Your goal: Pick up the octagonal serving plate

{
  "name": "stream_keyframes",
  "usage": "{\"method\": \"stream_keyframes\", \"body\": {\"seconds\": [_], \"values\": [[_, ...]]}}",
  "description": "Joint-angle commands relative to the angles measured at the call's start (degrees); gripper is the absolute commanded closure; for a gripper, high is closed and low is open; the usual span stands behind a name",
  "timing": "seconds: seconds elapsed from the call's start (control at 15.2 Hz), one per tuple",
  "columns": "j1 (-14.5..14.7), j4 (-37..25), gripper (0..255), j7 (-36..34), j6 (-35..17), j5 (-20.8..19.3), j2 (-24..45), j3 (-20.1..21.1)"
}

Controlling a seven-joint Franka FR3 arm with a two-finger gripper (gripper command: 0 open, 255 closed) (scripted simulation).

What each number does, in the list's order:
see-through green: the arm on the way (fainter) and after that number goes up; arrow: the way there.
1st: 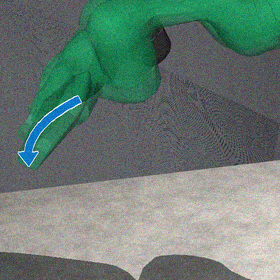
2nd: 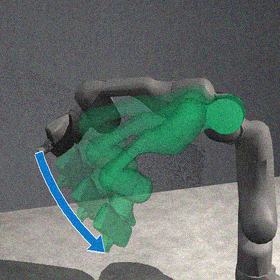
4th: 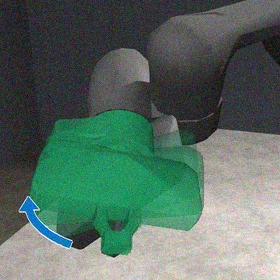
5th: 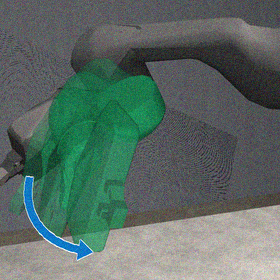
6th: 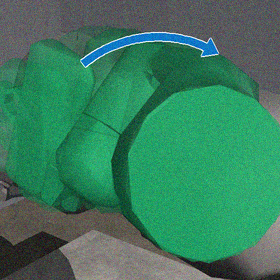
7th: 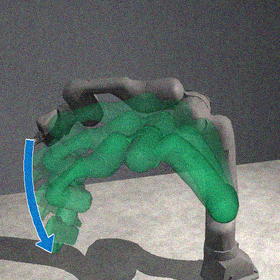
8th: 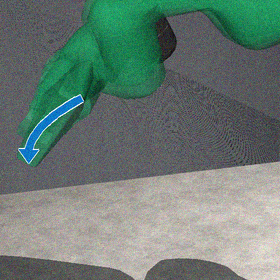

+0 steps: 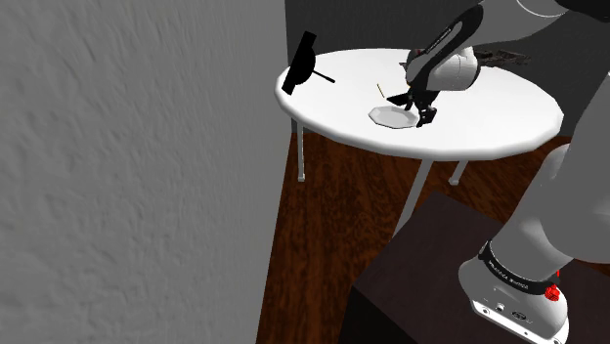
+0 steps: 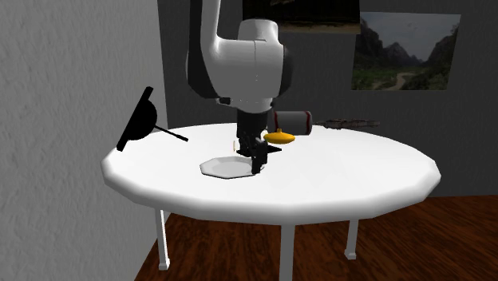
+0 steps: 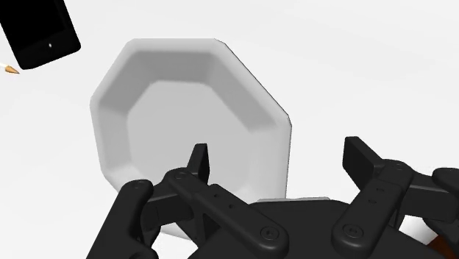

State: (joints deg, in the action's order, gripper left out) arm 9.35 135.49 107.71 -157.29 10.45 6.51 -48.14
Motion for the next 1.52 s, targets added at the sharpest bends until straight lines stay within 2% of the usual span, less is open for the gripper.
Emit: {"method": "stream_keyframes", "body": {"seconds": [0.0, 0.13, 0.26, 0.33, 0.92, 1.45], "values": [[-1.08, 0.00, 0, 2.75, -1.28, 3.67, 1.92, 1.38], [-2.69, 0.11, 0, 5.74, -2.82, 7.76, 4.03, 3.48], [-2.85, 0.12, 0, 5.65, -2.84, 7.65, 3.99, 3.63], [-2.78, 0.12, 255, 5.55, -2.81, 7.54, 3.95, 3.58], [-2.85, 0.12, 255, 5.66, -2.83, 7.66, 4.00, 3.63], [1.42, -0.69, 255, -3.35, 2.31, -4.80, -2.68, -1.91]]}}
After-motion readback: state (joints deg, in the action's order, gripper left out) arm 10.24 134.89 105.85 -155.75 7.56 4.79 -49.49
